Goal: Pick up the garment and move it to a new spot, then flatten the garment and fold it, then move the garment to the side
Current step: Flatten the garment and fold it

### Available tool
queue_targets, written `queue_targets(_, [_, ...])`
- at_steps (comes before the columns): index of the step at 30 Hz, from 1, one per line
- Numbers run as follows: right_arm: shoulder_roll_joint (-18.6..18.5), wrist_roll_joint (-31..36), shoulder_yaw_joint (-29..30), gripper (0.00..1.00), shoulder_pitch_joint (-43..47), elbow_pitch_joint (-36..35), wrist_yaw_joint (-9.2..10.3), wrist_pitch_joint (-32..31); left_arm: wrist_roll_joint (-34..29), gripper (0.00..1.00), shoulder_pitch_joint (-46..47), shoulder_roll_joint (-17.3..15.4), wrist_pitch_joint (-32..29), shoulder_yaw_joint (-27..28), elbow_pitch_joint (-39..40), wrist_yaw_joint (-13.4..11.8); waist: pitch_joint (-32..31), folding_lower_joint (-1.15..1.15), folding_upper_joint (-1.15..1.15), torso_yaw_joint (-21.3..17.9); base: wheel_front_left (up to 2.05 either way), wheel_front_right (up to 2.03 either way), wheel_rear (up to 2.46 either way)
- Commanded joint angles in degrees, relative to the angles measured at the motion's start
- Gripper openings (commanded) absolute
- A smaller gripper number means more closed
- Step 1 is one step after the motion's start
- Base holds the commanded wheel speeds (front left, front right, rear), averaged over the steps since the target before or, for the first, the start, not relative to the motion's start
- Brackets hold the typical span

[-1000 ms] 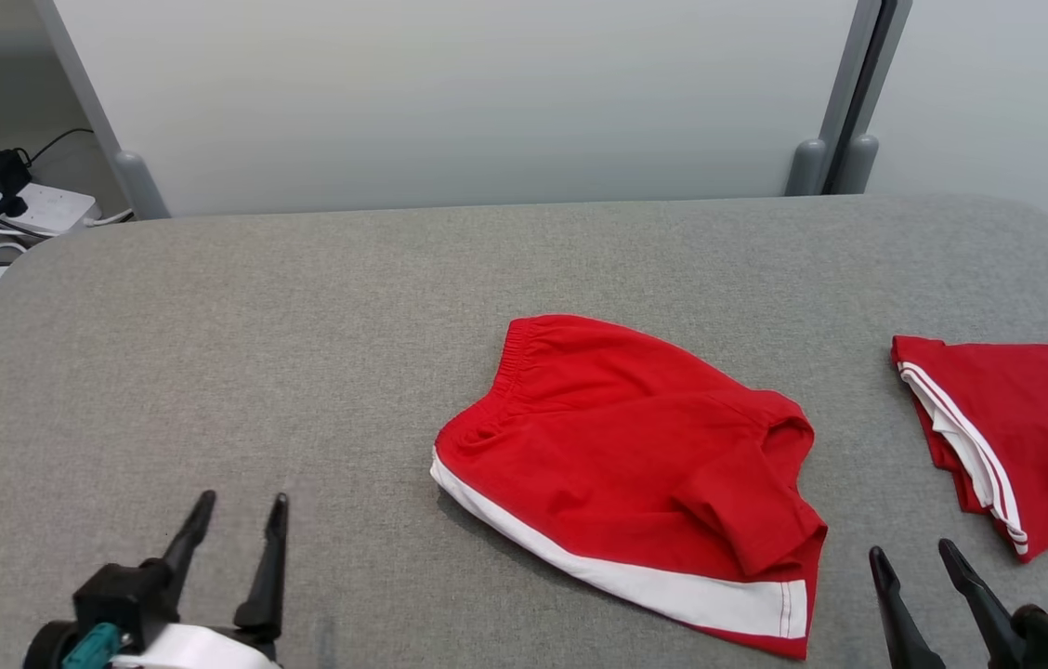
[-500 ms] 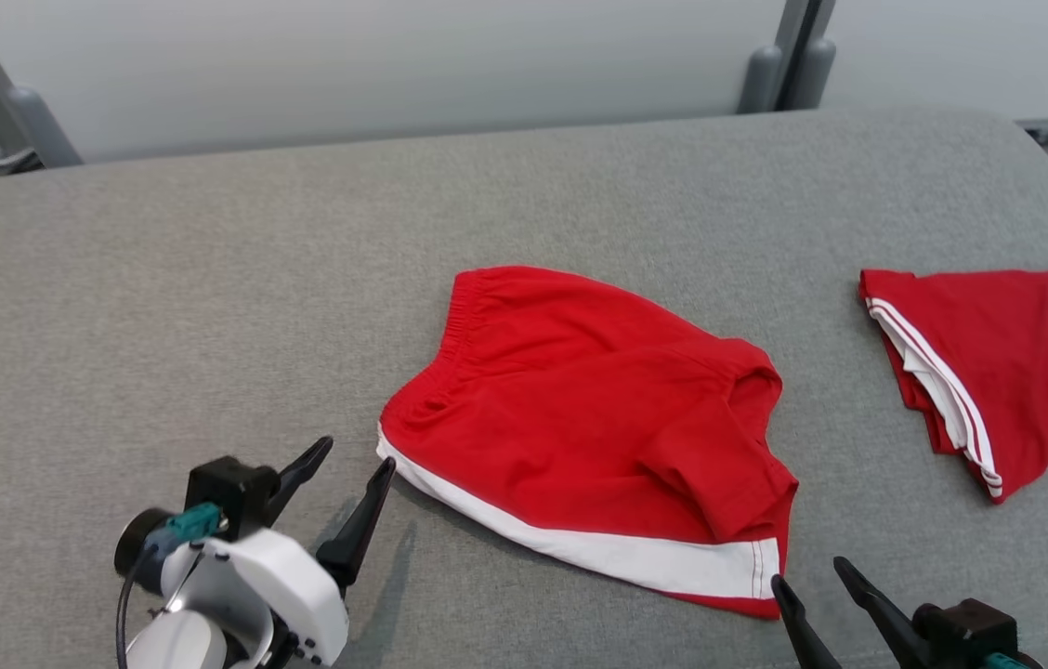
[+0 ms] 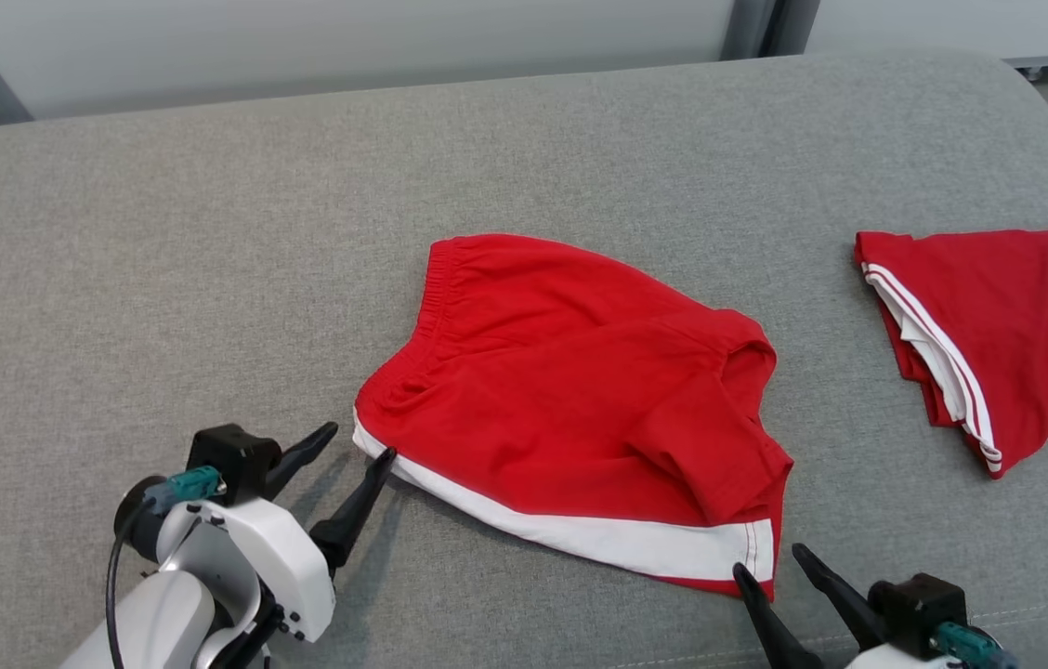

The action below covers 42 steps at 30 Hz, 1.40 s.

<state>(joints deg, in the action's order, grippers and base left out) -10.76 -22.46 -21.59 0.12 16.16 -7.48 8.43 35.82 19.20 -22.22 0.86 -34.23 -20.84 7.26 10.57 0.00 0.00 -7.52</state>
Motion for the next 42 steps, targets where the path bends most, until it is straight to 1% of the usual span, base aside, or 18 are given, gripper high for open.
queue_targets(1, [-0.75, -0.60, -1.60, 1.00, -2.09, -0.41, -0.01, 1.12, 0.95, 1.00, 3.68, -1.94, 1.03, 1.31, 0.55, 0.22, 0.48, 0.00, 0.00, 0.09, 0.00, 0.00, 0.00])
queue_targets(9, [-0.89, -2.38, -4.71, 1.00, -5.27, 3.25, -0.01, 2.56, 5.73, 1.00, 7.69, -3.83, 3.78, -5.36, -2.18, 0.22, 1.39, 0.00, 0.00, 0.14, 0.00, 0.00, 0.00])
queue_targets(11, [-0.91, -2.59, -5.01, 1.00, -5.52, 3.64, -0.01, 2.69, 6.45, 1.00, 7.95, -3.98, 4.23, -5.89, -2.65, 0.22, 1.33, 0.00, 0.00, 0.11, 0.00, 0.00, 0.00])
queue_targets(12, [-0.94, -2.84, -5.41, 1.00, -5.76, 4.02, -0.01, 2.70, 7.80, 1.00, 8.06, -3.86, 4.55, -6.36, -2.88, 0.23, 1.33, 0.00, 0.00, 0.07, 0.00, 0.00, 0.00])
queue_targets(13, [-0.99, -3.18, -5.75, 0.63, -6.01, 4.40, -0.01, 2.73, 8.78, 1.00, 8.31, -3.94, 4.77, -6.93, -3.13, 0.23, 1.32, 0.00, 0.00, 0.08, 0.00, 0.00, 0.00])
queue_targets(14, [-1.08, -4.03, -6.48, 0.25, -6.64, 5.15, -0.01, 2.63, 10.69, 0.33, 8.75, -4.10, 5.14, -8.61, -3.10, 0.23, 1.40, 0.00, 0.00, 0.04, 0.00, 0.00, 0.00])
queue_targets(15, [-1.15, -4.36, -6.65, 0.00, -7.01, 5.48, -0.01, 2.76, 11.48, 0.09, 9.02, -4.30, 5.46, -9.42, -3.06, 0.23, 1.45, 0.00, 0.00, 0.02, 0.00, 0.00, 0.00])
queue_targets(16, [-1.18, -4.64, -6.71, 0.00, -7.31, 5.82, -0.01, 2.95, 12.24, 0.00, 9.27, -4.48, 5.68, -10.32, -3.08, 0.23, 1.46, 0.00, 0.00, 0.04, 0.00, 0.00, 0.00])
queue_targets(22, [-2.00, -6.45, -8.19, 0.00, -7.67, 6.76, -0.01, 3.48, 15.44, 0.00, 10.29, -5.57, 7.92, -14.41, -4.01, 0.23, 0.84, 0.00, 0.00, 0.34, 0.00, 0.00, 0.00])
queue_targets(24, [-2.63, -6.78, -8.39, 0.00, -6.87, 6.16, -0.01, 3.68, 16.21, 0.00, 9.69, -5.85, 7.76, -15.36, -4.31, 0.23, 0.45, 0.00, 0.00, 0.44, 0.00, 0.00, 0.00])
queue_targets(26, [-3.89, -6.73, -7.80, 0.00, -4.74, 4.33, -0.01, 4.06, 17.44, 0.00, 7.50, -6.33, 7.58, -16.10, -2.70, 0.05, 0.14, 0.00, 0.00, 0.62, 0.00, 0.00, 0.00])
queue_targets(28, [-4.63, -6.54, -7.01, 0.00, -2.90, 2.46, -0.01, 4.19, 18.06, 0.00, 5.43, -6.81, 8.03, -15.99, -0.45, -0.76, 0.22, 0.00, 0.00, 0.85, 0.00, 0.00, 0.00])
queue_targets(31, [-5.50, -5.53, -5.05, 0.00, -0.36, -0.96, -0.01, 4.20, 17.56, 0.00, 3.09, -8.25, 8.59, -16.11, 3.61, -2.70, 0.82, 0.00, 0.00, 1.64, 0.00, 0.00, 0.00])
queue_targets(35, [-5.34, -4.02, -2.18, 0.00, 1.78, -4.83, -0.01, 3.56, 16.96, 0.00, 1.56, -9.69, 9.18, -15.76, 7.30, -4.99, 0.86, 0.00, 0.00, 2.34, 0.00, 0.00, 0.00])
queue_targets(39, [-4.66, -2.91, -0.22, 0.00, 2.57, -7.44, -0.01, 2.97, 16.70, 0.00, 1.31, -10.59, 8.61, -15.73, 9.13, -6.13, 0.44, 0.00, 0.00, 2.30, 0.00, 0.00, 0.00])
queue_targets(40, [-4.15, -2.94, 0.62, 0.14, 2.69, -8.09, -0.01, 3.35, 16.71, 0.00, 1.31, -10.72, 8.47, -15.70, 9.42, -6.33, 0.36, 0.00, 0.00, 2.22, 0.00, 0.00, 0.00])
queue_targets(41, [-3.68, -2.47, 1.93, 0.59, 2.72, -8.76, -0.01, 3.96, 16.66, 0.00, 1.34, -10.87, 8.35, -15.69, 9.67, -6.51, 0.26, 0.00, 0.00, 2.11, 0.00, 0.00, 0.00])
queue_targets(42, [-3.25, -1.63, 3.21, 1.00, 2.78, -9.37, -0.01, 4.46, 16.59, 0.00, 1.42, -10.97, 8.32, -15.67, 9.93, -6.63, 0.20, 0.00, 0.00, 1.99, 0.00, 0.00, 0.00])
